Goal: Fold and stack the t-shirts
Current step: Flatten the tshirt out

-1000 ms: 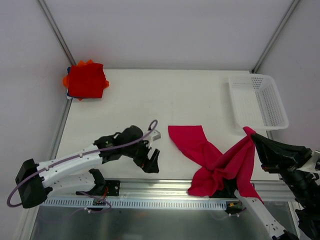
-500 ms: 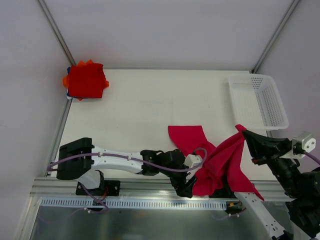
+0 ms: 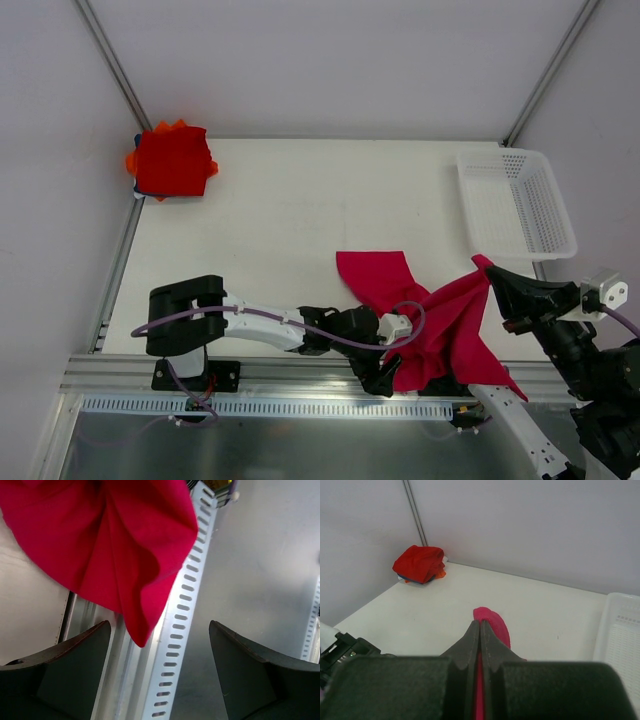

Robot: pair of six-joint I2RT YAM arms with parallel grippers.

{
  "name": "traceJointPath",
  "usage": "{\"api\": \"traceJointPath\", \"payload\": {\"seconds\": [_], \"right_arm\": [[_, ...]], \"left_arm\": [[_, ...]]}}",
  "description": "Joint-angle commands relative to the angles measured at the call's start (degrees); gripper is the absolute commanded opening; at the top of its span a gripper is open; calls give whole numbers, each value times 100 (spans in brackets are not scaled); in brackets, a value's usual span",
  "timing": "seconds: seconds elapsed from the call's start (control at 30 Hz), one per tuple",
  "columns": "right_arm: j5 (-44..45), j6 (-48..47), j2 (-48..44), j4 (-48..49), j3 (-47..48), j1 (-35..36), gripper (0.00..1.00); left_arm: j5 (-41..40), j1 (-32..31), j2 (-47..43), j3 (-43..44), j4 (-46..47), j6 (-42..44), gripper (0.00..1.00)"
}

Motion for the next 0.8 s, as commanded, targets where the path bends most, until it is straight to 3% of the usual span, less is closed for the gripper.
{"api": "traceJointPath", "payload": {"seconds": [0.0, 0.3, 0.4, 0.57, 0.6, 0.77], "right_arm": [[122, -74, -91, 63, -1, -25, 0], [245, -136, -100, 19, -150, -25, 1], [280, -118, -152, 62, -256, -25, 0], [324, -118, -232, 151, -335, -34, 0], [341, -118, -223, 133, -335, -25, 1], [368, -127, -214, 80, -335, -25, 1]], "left_arm": [[-8, -68, 252, 14, 401, -146, 80], [-123, -68, 375, 58, 366, -128, 76], [-166, -68, 375, 49, 340, -137, 63], [-290, -68, 445, 58, 278, -207, 4], [-307, -68, 454, 67, 243, -216, 0], [-448, -68, 428, 76, 146, -242, 0]]}}
